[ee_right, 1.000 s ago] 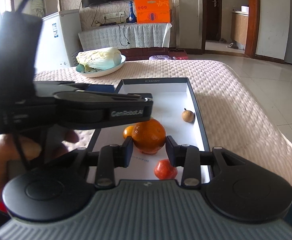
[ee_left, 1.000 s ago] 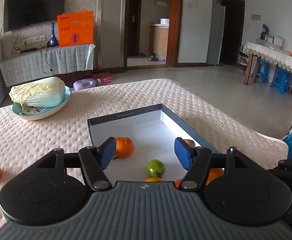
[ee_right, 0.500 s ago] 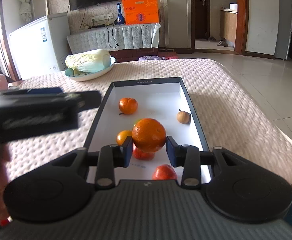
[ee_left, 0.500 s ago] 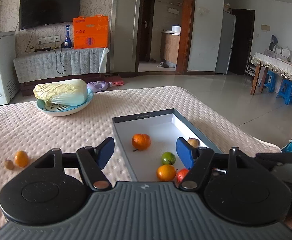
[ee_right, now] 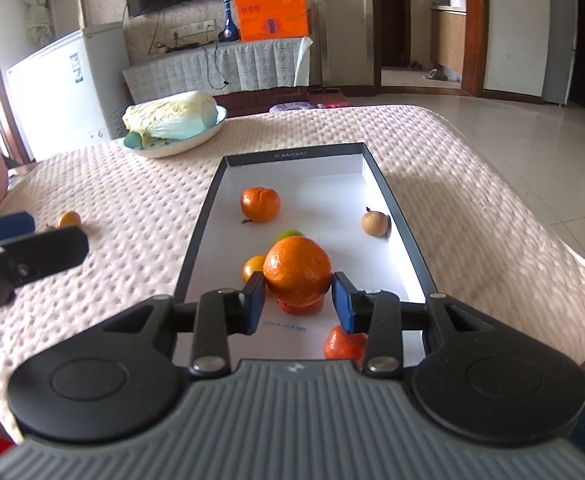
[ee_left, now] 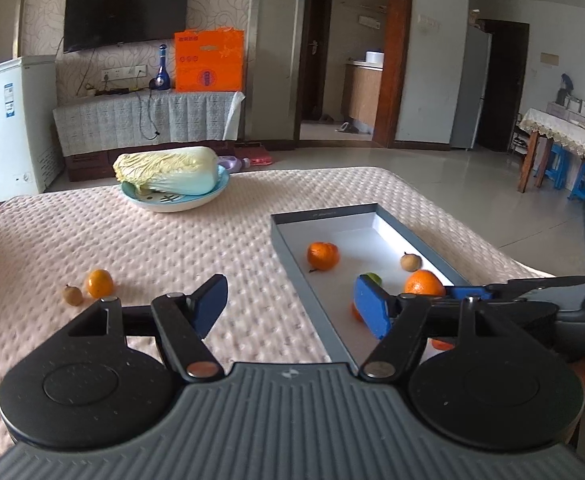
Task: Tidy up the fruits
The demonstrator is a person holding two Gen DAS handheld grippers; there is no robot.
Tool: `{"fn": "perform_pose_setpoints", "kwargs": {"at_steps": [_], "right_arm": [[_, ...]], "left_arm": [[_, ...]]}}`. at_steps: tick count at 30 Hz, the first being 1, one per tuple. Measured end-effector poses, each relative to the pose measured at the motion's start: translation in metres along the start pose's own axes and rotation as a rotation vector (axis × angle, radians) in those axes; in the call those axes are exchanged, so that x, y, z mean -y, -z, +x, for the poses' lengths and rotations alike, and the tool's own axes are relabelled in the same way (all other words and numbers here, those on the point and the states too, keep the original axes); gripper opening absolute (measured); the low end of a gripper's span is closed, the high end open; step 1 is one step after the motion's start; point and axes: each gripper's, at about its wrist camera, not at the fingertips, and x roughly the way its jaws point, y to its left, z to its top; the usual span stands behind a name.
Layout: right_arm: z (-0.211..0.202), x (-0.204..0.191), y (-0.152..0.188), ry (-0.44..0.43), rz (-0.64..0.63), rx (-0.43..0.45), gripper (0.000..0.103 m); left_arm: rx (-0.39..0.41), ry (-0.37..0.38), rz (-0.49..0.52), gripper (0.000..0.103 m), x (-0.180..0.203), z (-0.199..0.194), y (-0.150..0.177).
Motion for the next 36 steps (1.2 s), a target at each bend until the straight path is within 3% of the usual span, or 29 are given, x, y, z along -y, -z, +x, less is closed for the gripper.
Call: {"fn": "perform_pose_setpoints", "kwargs": {"at_steps": [3, 10, 16, 23, 29, 36], "right_arm": [[-0.007, -0.005, -0.001, 0.026, -0.001, 0.044, 0.053], [-0.019, -0.009, -0.004, 0.06, 0.036, 0.111, 0.053], [-0.023, -0.033, -0.011, 0.005, 0.022, 0.172, 0.053], [-0.018, -0.079, -0.014, -0.093, -0.058, 0.174, 0.051], [-0.005, -0.102, -0.018, -0.144, -0.023, 0.141, 0.051], [0.008, -0.133, -0.015, -0.179, -0.082, 0.118, 0.05]], "left_arm": [[-0.001, -0.015, -0.011, 0.075, -0.005, 0.001, 0.0], [0.0, -0.05, 0.007, 0.075, -0.018, 0.001, 0.0], [0.003, -0.079, -0.01, 0.075, -0.039, -0.004, 0.0], [0.009, -0.115, -0.047, 0.075, -0.066, -0.008, -0.002], [0.006, -0.139, -0.111, 0.075, -0.099, -0.011, -0.002], [0.02, -0.181, -0.117, 0.075, -0.132, -0.017, 0.0]]}}
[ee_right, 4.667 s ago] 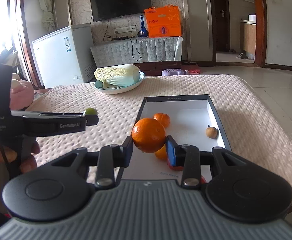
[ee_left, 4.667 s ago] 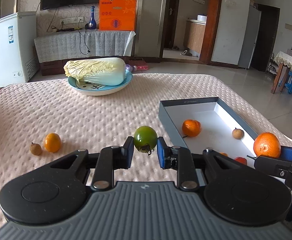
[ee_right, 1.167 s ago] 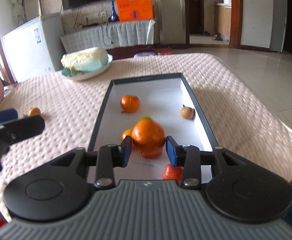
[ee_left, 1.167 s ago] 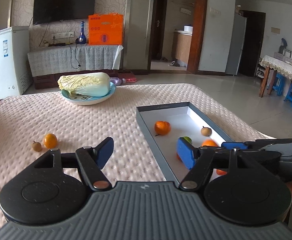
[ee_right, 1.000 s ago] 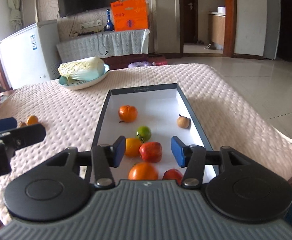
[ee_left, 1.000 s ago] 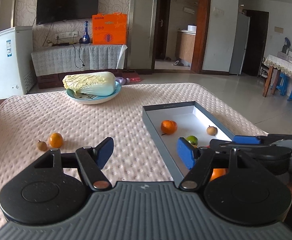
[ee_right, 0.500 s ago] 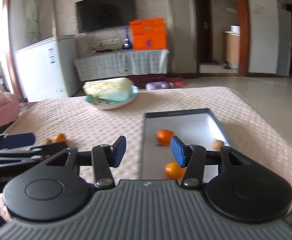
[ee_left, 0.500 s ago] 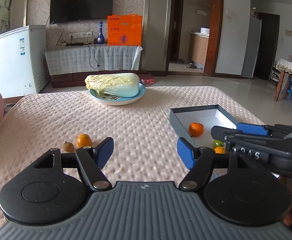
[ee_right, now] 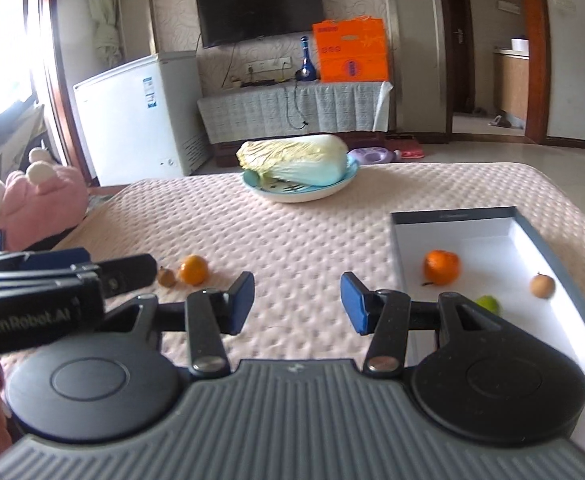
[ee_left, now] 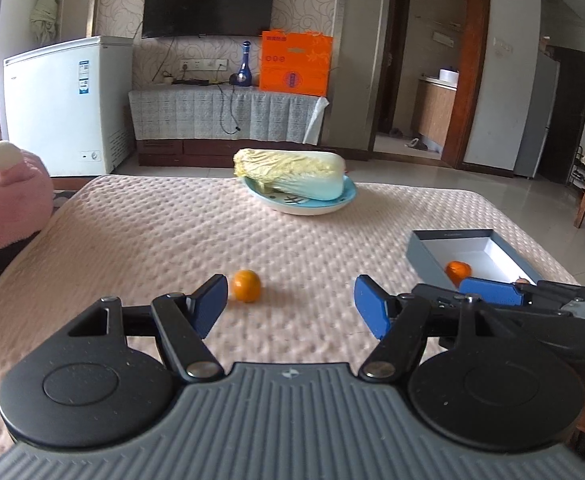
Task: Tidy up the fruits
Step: 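Move both tools back toward the brown kiwi and orange on the quilt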
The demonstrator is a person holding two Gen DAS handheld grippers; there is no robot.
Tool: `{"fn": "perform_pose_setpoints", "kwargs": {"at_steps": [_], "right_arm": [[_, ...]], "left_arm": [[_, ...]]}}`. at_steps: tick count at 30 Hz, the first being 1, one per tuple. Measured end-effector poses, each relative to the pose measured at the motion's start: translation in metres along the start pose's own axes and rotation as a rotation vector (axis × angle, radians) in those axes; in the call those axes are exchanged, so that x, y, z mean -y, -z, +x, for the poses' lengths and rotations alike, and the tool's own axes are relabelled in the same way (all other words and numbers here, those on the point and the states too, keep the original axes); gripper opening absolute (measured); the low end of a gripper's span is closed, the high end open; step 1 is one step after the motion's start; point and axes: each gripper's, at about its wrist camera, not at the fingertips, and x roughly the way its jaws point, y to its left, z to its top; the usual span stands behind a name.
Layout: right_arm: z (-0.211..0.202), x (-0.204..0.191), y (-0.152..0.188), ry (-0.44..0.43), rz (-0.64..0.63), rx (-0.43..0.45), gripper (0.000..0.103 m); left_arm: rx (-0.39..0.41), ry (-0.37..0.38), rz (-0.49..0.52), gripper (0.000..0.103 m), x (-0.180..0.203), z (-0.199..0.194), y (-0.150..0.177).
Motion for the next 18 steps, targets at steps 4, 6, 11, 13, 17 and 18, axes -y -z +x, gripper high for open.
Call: {"fn": "perform_pose_setpoints", "kwargs": {"at_steps": [4, 6, 11, 13, 17, 18], "right_arm": [[0.011, -0.01, 0.001, -0.012, -0.01, -0.014, 0.05], [0.016, -0.015, 0.002, -0.021, -0.021, -0.019, 0.05], [0.032, -0.032, 0.006, -0.036, -0.065, -0.038, 0.05], [0.039, -0.037, 0.005, -0.051, -0.065, -0.04, 0.048], [0.054, -0.045, 0.004, -0.081, -0.076, -0.046, 0.044], [0.058, -0.048, 0.005, -0.086, -0.08, -0.052, 0.043]], "left_arm": [[0.002, -0.033, -0.016, 0.075, -0.023, 0.001, -0.001], [-0.006, -0.053, -0.018, 0.075, -0.033, 0.004, 0.0], [-0.042, -0.086, -0.015, 0.073, -0.053, 0.021, -0.001], [-0.062, -0.085, -0.009, 0.068, -0.058, 0.03, 0.0], [-0.094, -0.085, 0.016, 0.06, -0.065, 0.05, 0.002], [-0.102, -0.087, 0.024, 0.058, -0.066, 0.058, 0.003]]}}
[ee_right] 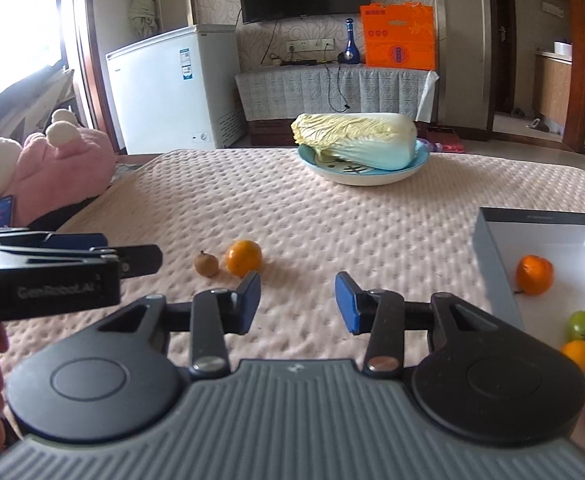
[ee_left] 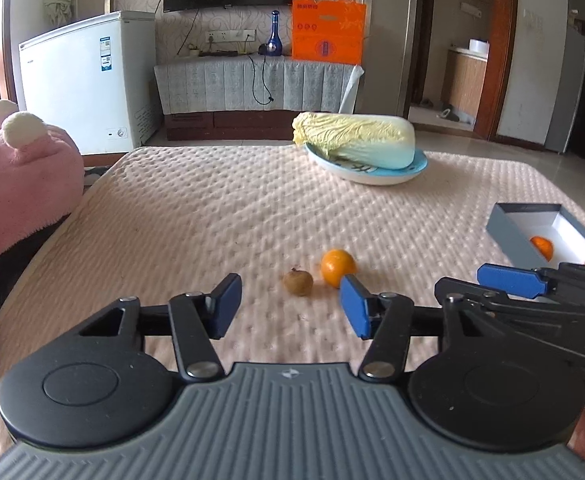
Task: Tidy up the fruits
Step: 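Move both tools back toward the brown kiwi and orange on the quilt, then close the left tool on the brown kiwi while the right tool closes on the orange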
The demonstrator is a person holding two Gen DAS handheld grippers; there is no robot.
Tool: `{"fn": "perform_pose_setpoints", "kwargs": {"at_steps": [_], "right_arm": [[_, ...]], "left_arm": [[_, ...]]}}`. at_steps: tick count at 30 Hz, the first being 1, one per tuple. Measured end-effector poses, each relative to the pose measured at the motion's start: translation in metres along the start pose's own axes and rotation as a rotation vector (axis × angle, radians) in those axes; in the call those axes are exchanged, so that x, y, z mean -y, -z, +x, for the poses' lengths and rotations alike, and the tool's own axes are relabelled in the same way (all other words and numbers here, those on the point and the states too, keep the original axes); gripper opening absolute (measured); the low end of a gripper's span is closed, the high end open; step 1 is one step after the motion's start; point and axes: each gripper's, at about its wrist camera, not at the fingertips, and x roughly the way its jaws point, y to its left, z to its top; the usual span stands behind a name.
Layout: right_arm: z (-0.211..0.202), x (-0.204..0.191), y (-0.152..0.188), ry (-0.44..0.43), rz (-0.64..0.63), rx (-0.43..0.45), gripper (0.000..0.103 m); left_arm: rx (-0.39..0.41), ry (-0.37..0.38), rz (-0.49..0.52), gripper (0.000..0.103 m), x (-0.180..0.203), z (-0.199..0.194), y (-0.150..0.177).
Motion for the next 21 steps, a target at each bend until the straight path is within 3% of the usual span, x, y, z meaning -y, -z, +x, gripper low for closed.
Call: {"fn": "perform_pose_setpoints", "kwargs": {"at_steps": [10, 15, 21], "right_arm": [[0.027, -0.005, -0.001, -0.037, -0.021, -0.037, 0.039], [0.043, -0.007, 0.001, -0.041, -0.051, -0.08, 0.039], [0.043, -0.004, -0.004, -0.041, -0.041, -0.073, 0.039]], "left_arm": [[-0.08, 0.057, -0.017, 0.042, -0.007, 0.059, 0.006], [-0.088, 0.071, 0.003, 0.038, -0.003, 0.074, 0.006], [-0.099, 0.079, 0.009, 0.036, -0.003, 0.09, 0.005]]}}
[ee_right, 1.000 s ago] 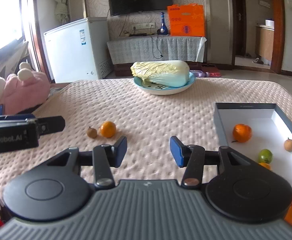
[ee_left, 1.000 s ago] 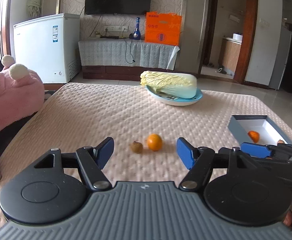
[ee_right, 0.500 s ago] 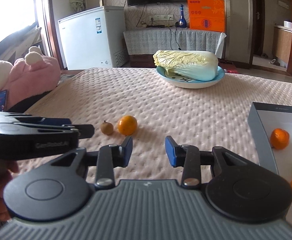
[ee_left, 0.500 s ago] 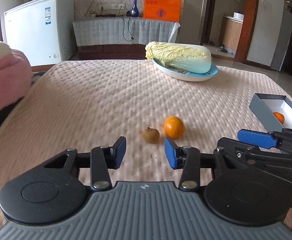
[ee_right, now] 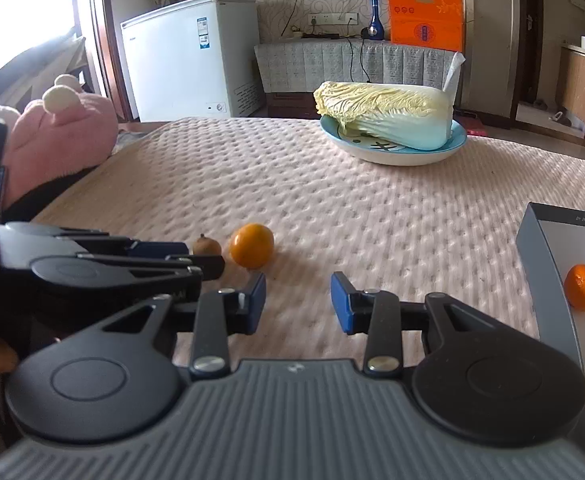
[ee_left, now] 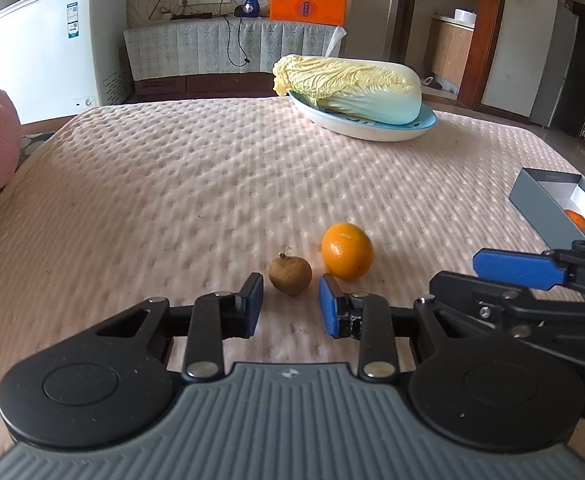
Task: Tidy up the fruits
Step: 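Close the left tool on the brown kiwi while the right tool closes on the orange, then carry the kiwi with the left tool while the right tool carries the orange over the box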
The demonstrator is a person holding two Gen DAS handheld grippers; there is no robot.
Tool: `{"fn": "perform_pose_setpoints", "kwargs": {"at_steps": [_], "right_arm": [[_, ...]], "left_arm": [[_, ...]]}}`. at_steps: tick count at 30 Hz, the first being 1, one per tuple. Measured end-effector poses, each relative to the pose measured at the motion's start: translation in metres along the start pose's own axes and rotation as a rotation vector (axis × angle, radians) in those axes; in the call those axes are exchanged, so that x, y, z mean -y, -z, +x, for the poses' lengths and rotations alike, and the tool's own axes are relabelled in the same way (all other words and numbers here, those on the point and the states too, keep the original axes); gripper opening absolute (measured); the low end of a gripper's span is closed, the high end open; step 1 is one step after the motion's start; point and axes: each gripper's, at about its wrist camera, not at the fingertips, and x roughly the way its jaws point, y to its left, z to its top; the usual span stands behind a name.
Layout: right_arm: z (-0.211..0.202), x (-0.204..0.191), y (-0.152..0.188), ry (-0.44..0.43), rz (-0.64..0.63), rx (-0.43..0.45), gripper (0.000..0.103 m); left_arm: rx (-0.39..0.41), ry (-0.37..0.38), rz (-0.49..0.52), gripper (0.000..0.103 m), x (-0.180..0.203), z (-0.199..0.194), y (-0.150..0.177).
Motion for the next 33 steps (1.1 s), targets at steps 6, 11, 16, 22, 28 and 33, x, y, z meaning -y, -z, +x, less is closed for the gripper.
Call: {"fn": "perform_pose_setpoints", "kwargs": {"at_steps": [6, 11, 16, 22, 28, 33], "right_arm": [[0.008, -0.004, -0.001, 0.003, 0.003, -0.005, 0.038], [0.016, -0.013, 0.0, -0.022, 0.001, -0.014, 0.039], [0.026, -0.028, -0.001, -0.024, -0.022, -0.007, 0.039], [0.042, -0.034, -0.005, -0.028, 0.009, -0.008, 0.039], [0.057, -0.034, -0.007, 0.004, 0.016, -0.015, 0.039], [0.058, -0.032, -0.008, -0.003, 0.015, -0.02, 0.034]], "left_arm": [[0.016, 0.003, -0.002, 0.028, -0.002, 0.006, -0.002], [0.048, -0.017, -0.027, 0.028, -0.018, -0.007, -0.004], [0.047, -0.035, -0.057, 0.028, -0.036, -0.013, -0.002], [0.036, -0.042, -0.054, 0.028, -0.042, -0.012, 0.002], [0.025, -0.043, -0.044, 0.028, -0.042, -0.009, 0.005], [0.024, -0.043, -0.038, 0.028, -0.041, -0.009, 0.005]]}}
